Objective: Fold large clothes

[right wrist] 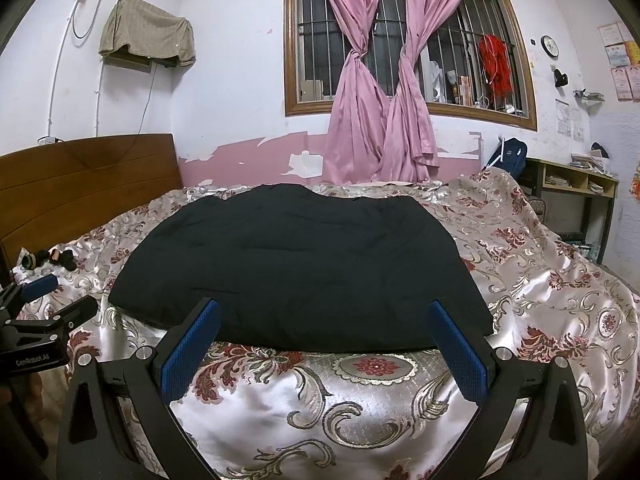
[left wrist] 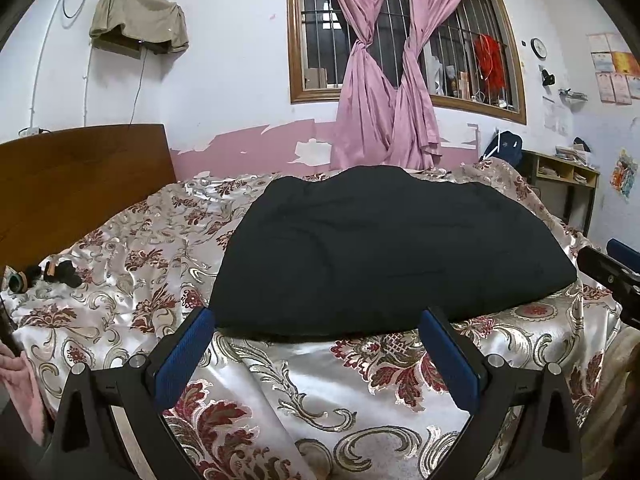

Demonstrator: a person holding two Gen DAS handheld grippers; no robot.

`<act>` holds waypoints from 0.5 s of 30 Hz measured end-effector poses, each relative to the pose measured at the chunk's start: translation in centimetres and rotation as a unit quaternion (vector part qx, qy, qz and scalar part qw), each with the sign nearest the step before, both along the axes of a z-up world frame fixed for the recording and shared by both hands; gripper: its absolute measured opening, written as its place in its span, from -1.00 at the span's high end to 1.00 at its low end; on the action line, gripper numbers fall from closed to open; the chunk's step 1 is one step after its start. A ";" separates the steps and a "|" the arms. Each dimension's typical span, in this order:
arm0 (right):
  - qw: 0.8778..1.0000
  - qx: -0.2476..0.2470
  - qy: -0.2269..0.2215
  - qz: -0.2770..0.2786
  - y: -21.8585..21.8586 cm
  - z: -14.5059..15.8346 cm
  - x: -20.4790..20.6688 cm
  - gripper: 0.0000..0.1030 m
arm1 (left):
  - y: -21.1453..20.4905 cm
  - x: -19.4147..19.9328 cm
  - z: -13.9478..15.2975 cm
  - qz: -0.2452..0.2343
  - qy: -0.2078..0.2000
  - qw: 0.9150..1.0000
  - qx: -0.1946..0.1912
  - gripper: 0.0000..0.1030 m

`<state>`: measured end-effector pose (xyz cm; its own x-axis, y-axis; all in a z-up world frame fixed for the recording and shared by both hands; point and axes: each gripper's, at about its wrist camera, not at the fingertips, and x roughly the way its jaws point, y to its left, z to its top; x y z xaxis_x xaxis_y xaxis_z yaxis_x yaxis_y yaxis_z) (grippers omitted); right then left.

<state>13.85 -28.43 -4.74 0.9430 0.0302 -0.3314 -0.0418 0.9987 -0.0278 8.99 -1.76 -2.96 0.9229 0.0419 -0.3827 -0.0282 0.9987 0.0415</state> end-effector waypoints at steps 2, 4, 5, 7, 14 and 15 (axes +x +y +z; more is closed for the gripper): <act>1.000 0.000 0.000 0.000 0.0 0.0 0.0 -0.97 | 0.0 0.0 0.0 0.001 0.001 1.000 0.001 -1.00; 1.000 0.000 0.000 0.001 0.1 0.0 0.0 -0.97 | -0.1 0.0 0.0 0.000 0.000 1.000 0.002 -1.00; 1.000 0.000 0.000 0.000 0.1 0.0 0.0 -0.97 | -0.1 0.0 0.0 0.000 0.000 1.000 0.002 -1.00; 1.000 0.001 0.000 0.000 0.1 0.0 0.0 -0.97 | -0.1 -0.1 0.1 -0.001 0.000 1.000 0.003 -1.00; 1.000 0.000 0.000 0.001 0.1 0.0 0.0 -0.97 | -0.2 -0.1 0.2 -0.002 -0.001 1.000 0.003 -1.00; 1.000 0.000 0.000 0.001 0.1 0.0 0.0 -0.97 | -0.1 -0.1 0.2 -0.002 -0.001 1.000 0.003 -1.00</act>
<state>13.89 -28.32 -4.74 0.9432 0.0320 -0.3306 -0.0437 0.9987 -0.0278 8.87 -1.88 -2.81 0.9240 0.0406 -0.3803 -0.0244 0.9986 0.0472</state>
